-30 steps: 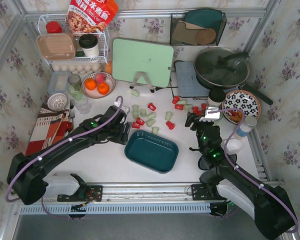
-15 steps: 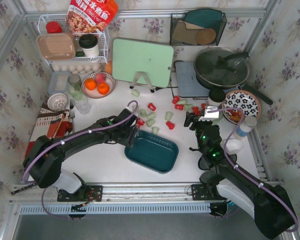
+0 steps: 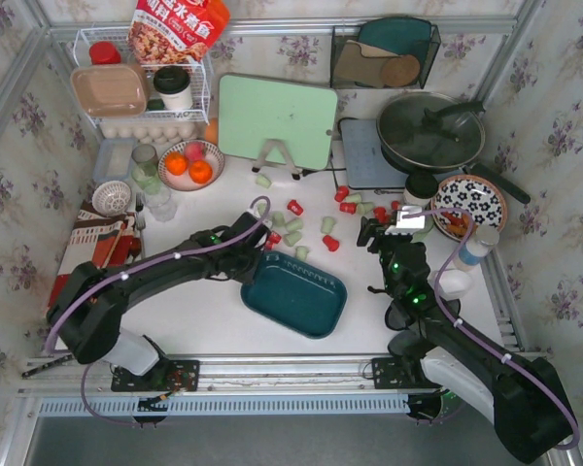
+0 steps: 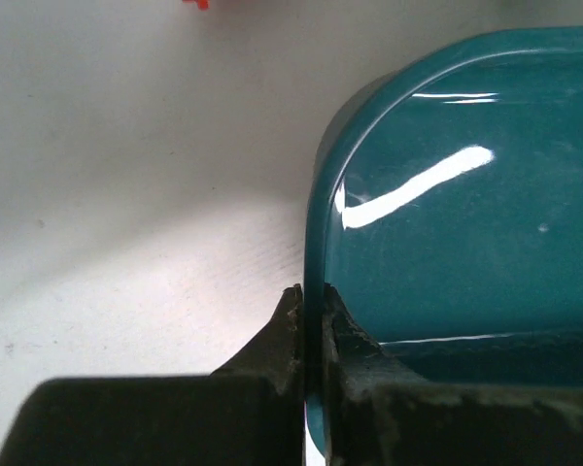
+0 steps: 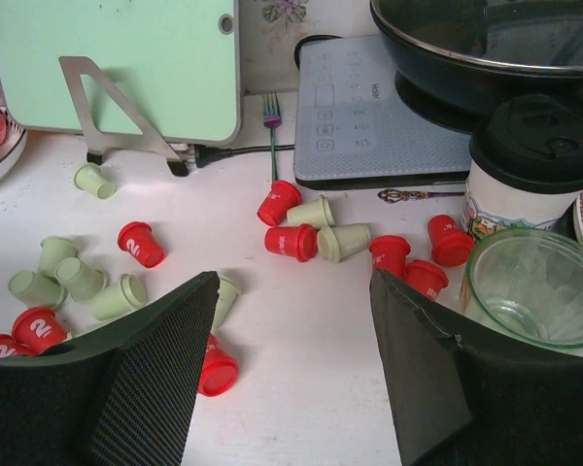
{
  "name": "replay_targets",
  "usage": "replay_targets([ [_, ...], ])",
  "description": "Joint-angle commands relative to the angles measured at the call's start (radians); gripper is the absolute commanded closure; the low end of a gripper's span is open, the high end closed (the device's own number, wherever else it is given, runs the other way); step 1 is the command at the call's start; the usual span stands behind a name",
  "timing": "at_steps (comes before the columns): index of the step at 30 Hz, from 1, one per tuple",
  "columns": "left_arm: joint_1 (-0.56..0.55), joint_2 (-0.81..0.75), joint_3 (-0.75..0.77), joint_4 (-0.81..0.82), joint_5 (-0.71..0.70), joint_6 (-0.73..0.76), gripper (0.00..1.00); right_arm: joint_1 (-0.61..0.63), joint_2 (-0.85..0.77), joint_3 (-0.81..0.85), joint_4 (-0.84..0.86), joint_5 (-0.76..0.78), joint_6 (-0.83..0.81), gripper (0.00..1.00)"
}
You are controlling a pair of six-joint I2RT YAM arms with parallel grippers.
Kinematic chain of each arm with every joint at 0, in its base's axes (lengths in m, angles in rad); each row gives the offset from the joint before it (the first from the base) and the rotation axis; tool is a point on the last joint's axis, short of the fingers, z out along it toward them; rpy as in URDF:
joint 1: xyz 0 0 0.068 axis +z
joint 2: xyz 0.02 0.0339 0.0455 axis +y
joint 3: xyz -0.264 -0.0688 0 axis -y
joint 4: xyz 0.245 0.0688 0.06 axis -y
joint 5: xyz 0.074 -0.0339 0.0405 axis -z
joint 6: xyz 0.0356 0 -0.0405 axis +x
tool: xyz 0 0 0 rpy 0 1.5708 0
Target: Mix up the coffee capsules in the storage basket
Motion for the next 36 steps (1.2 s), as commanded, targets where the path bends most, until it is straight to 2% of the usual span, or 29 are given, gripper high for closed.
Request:
replay_targets([
  [1, 0.003, -0.097, 0.000, 0.009, -0.031, -0.037, 1.00, 0.000, 0.007, 0.010, -0.002, 0.004, 0.006, 0.29],
  [5, 0.008, -0.261, -0.010, -0.019, -0.094, -0.066, 1.00, 0.000, 0.011, 0.012, -0.002, 0.005, 0.005, 0.29],
  [9, 0.039, -0.397, -0.018, -0.103, -0.309, -0.069, 1.00, 0.000, 0.008, 0.012, -0.005, 0.004, 0.006, 0.29],
  [11, 0.090, -0.441, -0.010, -0.153, -0.411, -0.073, 1.00, 0.000, 0.005, 0.010, -0.004, 0.002, 0.007, 0.29],
  [14, 0.212, -0.495, -0.005, -0.210, -0.478, -0.143, 1.00, 0.001, 0.003, 0.011, -0.005, 0.004, 0.009, 0.29],
  [16, 0.279, -0.537, -0.047, -0.177, -0.482, -0.202, 1.00, 0.000, 0.001, 0.011, -0.006, 0.004, 0.009, 0.29],
  [18, 0.301, -0.570, -0.104, -0.109, -0.498, -0.247, 1.00, 0.000, -0.001, 0.010, -0.008, 0.003, 0.009, 0.29],
  [21, 0.312, -0.557, -0.124, -0.028, -0.502, -0.190, 1.00, 0.000, -0.003, 0.010, -0.006, 0.005, 0.009, 0.29],
  [25, 0.356, -0.429, -0.014, -0.084, -0.538, -0.118, 1.00, -0.001, 0.004, 0.010, -0.004, -0.006, 0.012, 0.29],
  [27, 0.402, -0.411, 0.019, -0.125, -0.531, -0.176, 1.00, 0.001, 0.007, 0.012, -0.005, -0.011, 0.012, 0.29],
  [29, 0.425, -0.430, -0.011, -0.105, -0.526, -0.235, 1.00, 0.000, 0.007, 0.016, -0.011, -0.013, 0.012, 0.29],
  [36, 0.428, -0.416, -0.091, -0.125, -0.576, -0.552, 1.00, 0.000, 0.005, 0.024, -0.026, -0.028, 0.019, 0.29],
])
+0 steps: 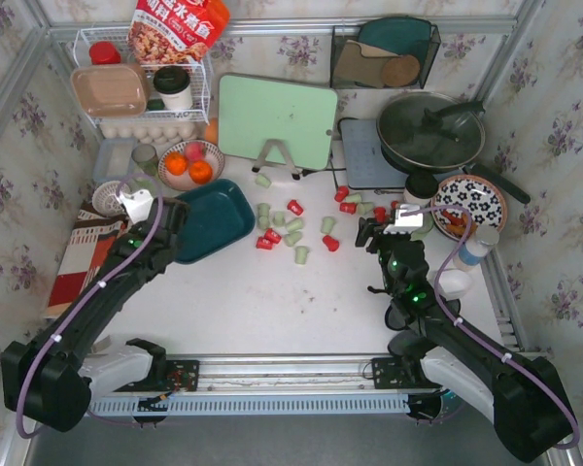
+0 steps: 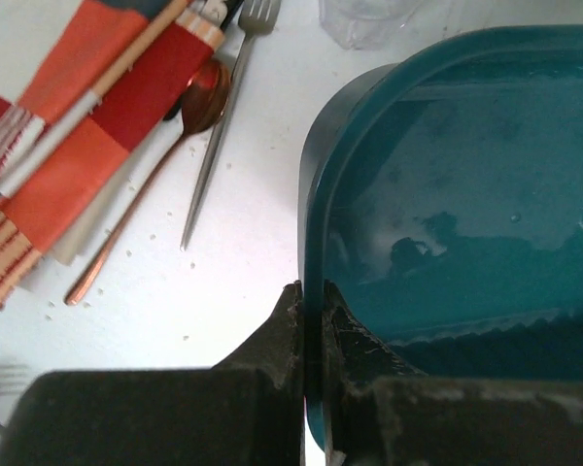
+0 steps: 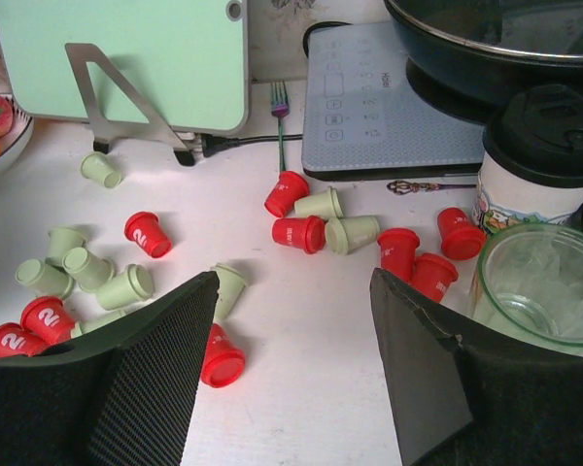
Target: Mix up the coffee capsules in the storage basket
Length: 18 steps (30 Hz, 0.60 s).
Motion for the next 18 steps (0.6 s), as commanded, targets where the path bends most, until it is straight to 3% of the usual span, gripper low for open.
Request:
replay_targets([
  [1, 0.003, 0.039, -0.015, -0.023, -0.038, -0.254, 1.00, -0.001, 0.000, 0.009, 0.009, -0.008, 0.005, 0.29],
  [4, 0.001, 0.071, -0.041, -0.072, -0.050, -0.391, 1.00, 0.000, 0.010, 0.009, 0.010, -0.009, 0.006, 0.29],
  [9, 0.001, 0.072, -0.135, -0.012, -0.014, -0.475, 0.69, 0.000, 0.026, 0.016, 0.005, -0.021, 0.008, 0.29],
  [12, 0.001, 0.069, -0.171, 0.048, 0.022, -0.460, 0.54, 0.000, 0.031, 0.017, 0.006, -0.022, 0.008, 0.29],
  [15, 0.000, 0.068, -0.152, 0.052, 0.053, -0.390, 0.48, 0.000, 0.039, 0.018, 0.007, -0.024, 0.009, 0.29],
  [18, -0.012, 0.054, -0.100, 0.033, 0.069, -0.217, 0.46, 0.000, 0.042, 0.019, 0.004, -0.028, 0.008, 0.29],
])
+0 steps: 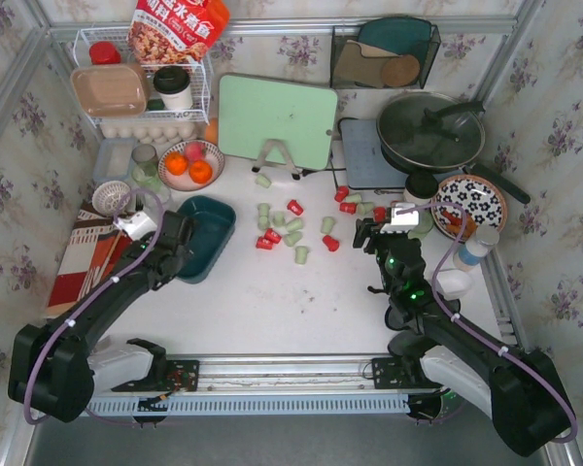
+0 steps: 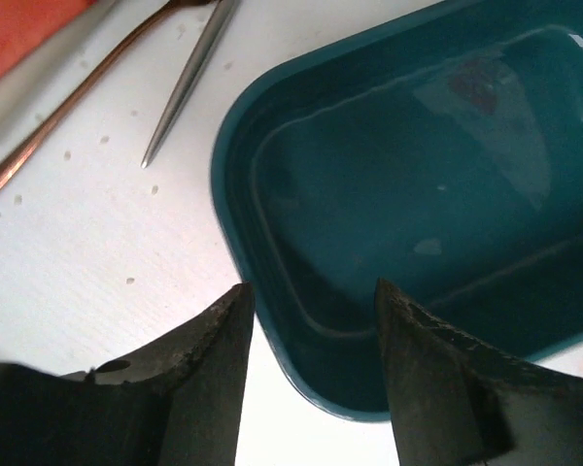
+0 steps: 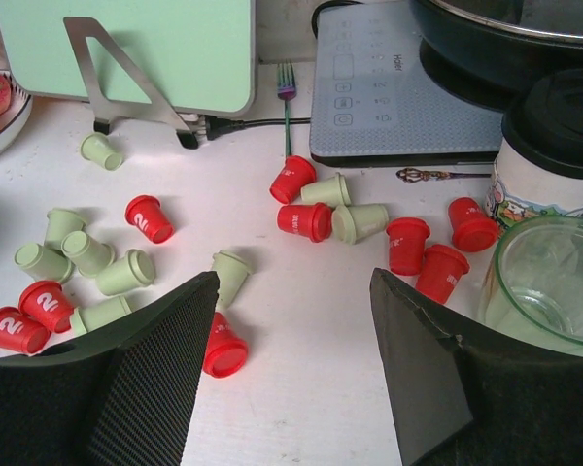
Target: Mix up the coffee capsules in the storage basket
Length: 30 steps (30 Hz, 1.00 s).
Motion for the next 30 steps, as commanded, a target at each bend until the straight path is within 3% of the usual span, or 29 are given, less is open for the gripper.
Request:
replay_targets([
  [1, -0.020, -0.019, 0.074, 0.025, 0.038, 0.254, 0.42, 0.001, 0.005, 0.014, 0.015, -0.007, 0.005, 0.29],
  [3, -0.036, -0.016, 0.112, 0.021, 0.078, 0.392, 0.37, 0.000, 0.005, 0.013, 0.015, -0.013, 0.005, 0.29],
  [7, -0.045, -0.006, 0.128, 0.073, 0.250, 0.616, 0.37, 0.000, 0.013, 0.015, 0.015, -0.016, 0.004, 0.29],
  [11, -0.046, 0.043, 0.122, 0.136, 0.380, 0.738, 0.28, -0.001, 0.020, 0.014, 0.017, -0.016, 0.002, 0.29],
  [17, -0.046, 0.144, 0.153, 0.190, 0.498, 0.842, 0.28, 0.001, 0.035, 0.020, 0.018, -0.022, 0.002, 0.29],
  [26, -0.043, 0.306, 0.212, 0.172, 0.499, 0.858, 0.34, -0.001, 0.040, 0.026, 0.012, -0.035, 0.003, 0.29],
  [28, -0.043, 0.349, 0.228, 0.172, 0.487, 0.849, 0.42, 0.000, 0.045, 0.025, 0.012, -0.038, 0.003, 0.29],
  [30, -0.043, 0.387, 0.255, 0.161, 0.467, 0.830, 0.67, -0.001, 0.052, 0.028, 0.012, -0.041, 0.004, 0.29],
])
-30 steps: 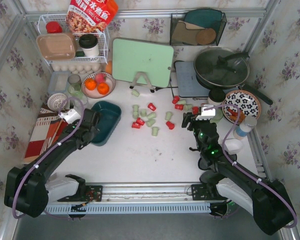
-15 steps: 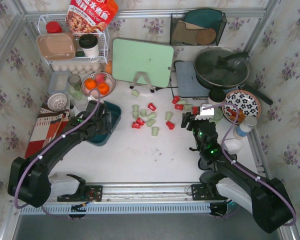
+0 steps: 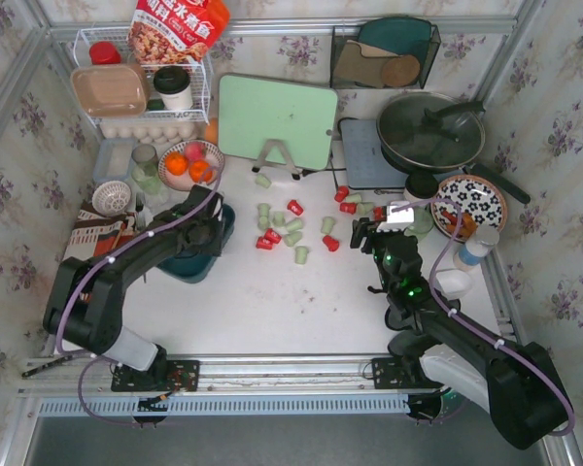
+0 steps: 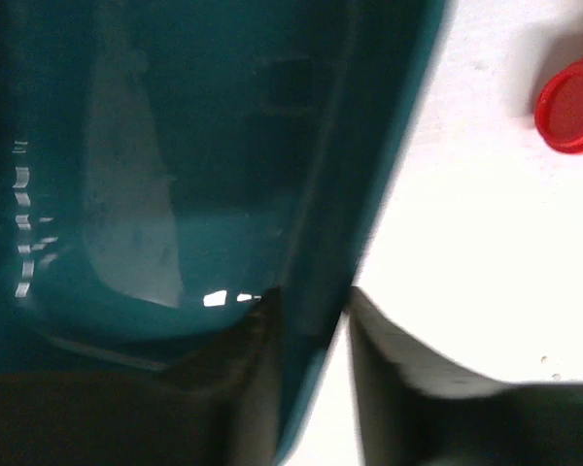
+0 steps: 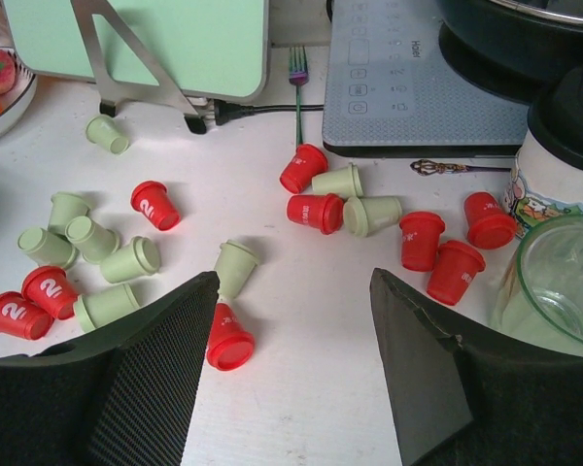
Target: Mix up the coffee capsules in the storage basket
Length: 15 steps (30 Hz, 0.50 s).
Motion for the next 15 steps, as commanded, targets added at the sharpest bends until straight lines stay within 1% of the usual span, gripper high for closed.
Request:
replay_targets([
  [1, 0.001, 0.067, 0.054, -0.003, -0.027, -0.019, 0.73, 0.001, 0.011, 0.013, 0.012, -0.011, 0.005, 0.29],
  [3, -0.001, 0.096, 0.088, -0.012, -0.021, -0.037, 0.81, 0.000, 0.019, 0.016, 0.012, -0.013, 0.005, 0.29],
  [4, -0.003, 0.111, 0.104, -0.012, -0.016, -0.047, 0.82, 0.000, 0.025, 0.017, 0.012, -0.014, 0.005, 0.29],
  [9, -0.006, 0.191, 0.213, -0.011, -0.023, -0.118, 0.98, 0.000, 0.046, 0.024, 0.011, -0.015, 0.004, 0.29],
  [15, -0.032, 0.346, 0.418, -0.038, -0.020, -0.129, 1.00, -0.001, 0.065, 0.034, 0.005, -0.020, 0.000, 0.29],
])
